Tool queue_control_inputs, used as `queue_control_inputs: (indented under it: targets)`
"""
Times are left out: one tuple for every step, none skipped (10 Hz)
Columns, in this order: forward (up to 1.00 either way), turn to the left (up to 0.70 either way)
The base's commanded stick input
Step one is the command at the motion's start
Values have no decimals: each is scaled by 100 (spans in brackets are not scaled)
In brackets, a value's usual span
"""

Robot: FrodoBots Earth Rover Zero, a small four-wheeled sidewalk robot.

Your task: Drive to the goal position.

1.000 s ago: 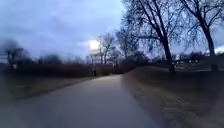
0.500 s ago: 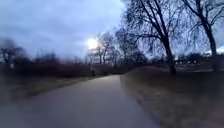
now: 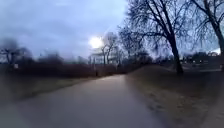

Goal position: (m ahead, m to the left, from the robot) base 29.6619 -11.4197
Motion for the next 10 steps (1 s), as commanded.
queue_control_inputs:
  targets:
    - [100, 0]
    - [100, 0]
    - [100, 0]
    - [100, 0]
    - [100, 0]
    - [100, 0]
    - [100, 0]
    - [100, 0]
    - [100, 0]
    - [100, 0]
